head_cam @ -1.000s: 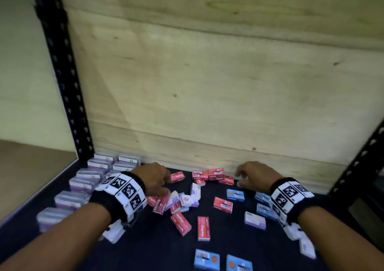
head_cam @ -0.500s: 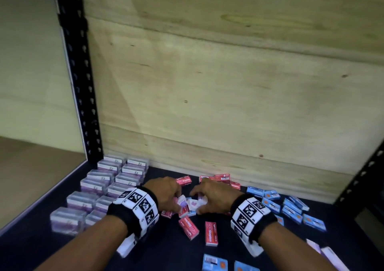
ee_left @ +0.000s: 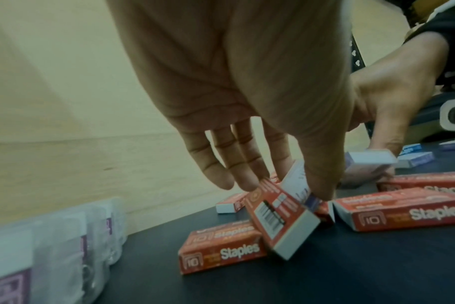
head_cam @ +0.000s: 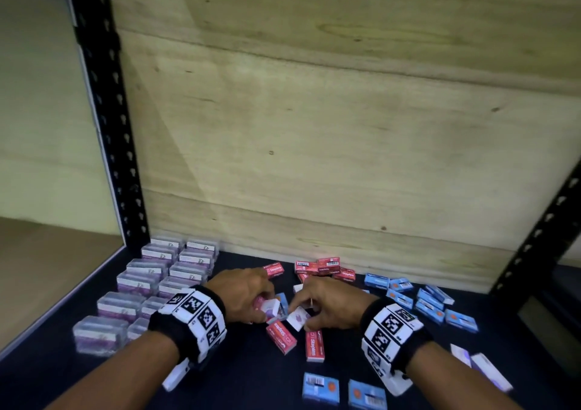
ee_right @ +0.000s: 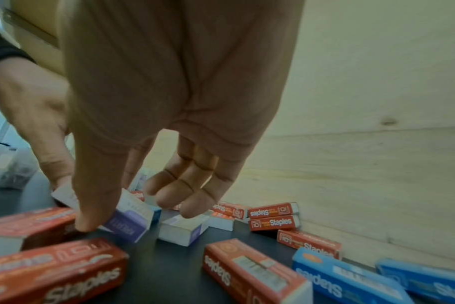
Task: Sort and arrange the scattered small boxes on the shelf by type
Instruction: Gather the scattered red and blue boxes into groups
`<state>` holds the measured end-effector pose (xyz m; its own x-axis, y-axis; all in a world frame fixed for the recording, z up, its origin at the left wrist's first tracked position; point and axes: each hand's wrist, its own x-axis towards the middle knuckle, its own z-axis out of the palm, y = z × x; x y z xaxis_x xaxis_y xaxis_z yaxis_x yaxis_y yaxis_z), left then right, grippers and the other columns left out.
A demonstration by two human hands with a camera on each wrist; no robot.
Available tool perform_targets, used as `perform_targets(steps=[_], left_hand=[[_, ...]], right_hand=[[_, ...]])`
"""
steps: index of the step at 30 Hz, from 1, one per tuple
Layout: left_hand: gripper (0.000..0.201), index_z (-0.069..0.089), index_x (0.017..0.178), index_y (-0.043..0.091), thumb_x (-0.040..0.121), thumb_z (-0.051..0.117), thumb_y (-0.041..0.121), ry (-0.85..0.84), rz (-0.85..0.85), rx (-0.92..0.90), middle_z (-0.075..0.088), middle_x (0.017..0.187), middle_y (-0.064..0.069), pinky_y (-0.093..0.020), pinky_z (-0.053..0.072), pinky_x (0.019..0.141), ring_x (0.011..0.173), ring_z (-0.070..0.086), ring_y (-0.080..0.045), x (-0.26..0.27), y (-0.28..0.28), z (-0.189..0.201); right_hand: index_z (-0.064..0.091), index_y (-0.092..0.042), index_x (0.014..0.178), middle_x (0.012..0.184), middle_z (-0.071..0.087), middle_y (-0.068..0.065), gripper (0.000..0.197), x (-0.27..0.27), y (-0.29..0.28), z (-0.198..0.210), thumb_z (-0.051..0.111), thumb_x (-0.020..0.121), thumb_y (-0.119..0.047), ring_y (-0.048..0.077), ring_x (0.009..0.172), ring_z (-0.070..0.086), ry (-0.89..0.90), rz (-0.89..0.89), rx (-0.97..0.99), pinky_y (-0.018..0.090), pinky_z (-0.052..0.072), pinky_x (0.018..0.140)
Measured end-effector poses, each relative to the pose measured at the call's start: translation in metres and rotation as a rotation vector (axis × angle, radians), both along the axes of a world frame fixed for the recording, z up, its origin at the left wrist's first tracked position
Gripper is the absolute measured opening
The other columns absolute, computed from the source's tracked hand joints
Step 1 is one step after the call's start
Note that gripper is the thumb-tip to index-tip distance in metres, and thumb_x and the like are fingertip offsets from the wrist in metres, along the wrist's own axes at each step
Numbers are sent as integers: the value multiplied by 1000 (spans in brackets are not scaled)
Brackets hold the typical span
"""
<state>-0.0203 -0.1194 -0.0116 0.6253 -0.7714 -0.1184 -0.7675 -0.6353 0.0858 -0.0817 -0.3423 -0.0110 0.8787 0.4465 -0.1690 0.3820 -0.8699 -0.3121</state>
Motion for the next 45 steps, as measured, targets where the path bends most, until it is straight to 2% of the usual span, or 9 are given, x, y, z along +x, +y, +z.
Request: perform_targets(steps=[4, 9, 11, 15, 20, 26, 35, 40, 45], left_hand=[[38, 61, 111, 29, 82, 59, 54, -49, -44, -12, 56, 112, 11, -31, 50, 77, 98, 57, -14, -8, -6, 8], [33, 58, 106, 30, 82, 58, 54, -38, -93, -31, 59, 93, 14, -24, 43, 67, 84, 58, -11, -24, -32, 23], [31, 58, 105, 30, 84, 59, 52, -25, -134, -30, 60, 91, 15, -23, 40, 65, 82, 57, -9, -34, -48, 27], [34, 60, 105, 29, 83, 56, 54, 5, -264, -47, 66, 95, 10, -28, 51, 71, 83, 61, -14, -62, -94, 23], [34, 62, 102, 28, 77, 57, 50, 48, -393, -45, 67, 97, 6, -31, 51, 72, 87, 61, -20, -119, -174, 3], [33, 67, 101, 21, 77, 63, 43, 100, -420, -2, 65, 105, -3, -37, 53, 80, 95, 62, -27, -167, -241, -14], [38, 66, 104, 16, 85, 58, 48, 77, -388, -38, 63, 111, -8, -37, 49, 82, 103, 59, -29, -193, -284, -32], [50, 64, 114, 22, 82, 57, 60, 85, -397, -76, 60, 118, -3, -36, 49, 85, 105, 59, -27, -179, -273, -27], [44, 62, 114, 22, 86, 58, 55, 92, -316, -68, 60, 114, -1, -36, 51, 85, 101, 59, -23, -140, -223, -6]], right_hand=[[70, -24, 117, 87, 47, -21, 36, -27, -9, 11, 78, 83, -25, -4, 76, 47, -14, -34, 54, 9, 38, 66], [66, -30, 111, 103, 61, -14, 34, -67, -43, 16, 78, 79, -32, 6, 91, 58, 33, -179, 31, 32, 52, 84], [66, -30, 111, 100, 65, -13, 32, -88, -64, 21, 76, 81, -30, 8, 91, 61, 62, -257, 17, 27, 51, 80], [66, -28, 107, 79, 60, -18, 27, -133, -110, 25, 74, 81, -29, 3, 78, 57, 92, -435, -41, 15, 42, 67], [66, -29, 100, 89, 67, -12, 25, -190, -166, 23, 73, 76, -32, 7, 78, 57, 204, -649, -202, 22, 46, 71], [62, -34, 85, 82, 69, -11, 22, -236, -207, 10, 77, 71, -25, 2, 70, 58, 283, -786, -230, 15, 43, 61], [60, -34, 88, 85, 58, -14, 28, -243, -215, -3, 79, 71, -24, 8, 83, 58, 216, -850, -234, 27, 52, 80], [62, -29, 117, 104, 44, -10, 46, -237, -210, 8, 79, 74, -30, 15, 106, 55, 180, -820, -309, 31, 48, 92], [64, -30, 117, 102, 51, -11, 42, -193, -177, 27, 78, 78, -37, 10, 95, 54, 110, -731, -227, 27, 48, 87]])
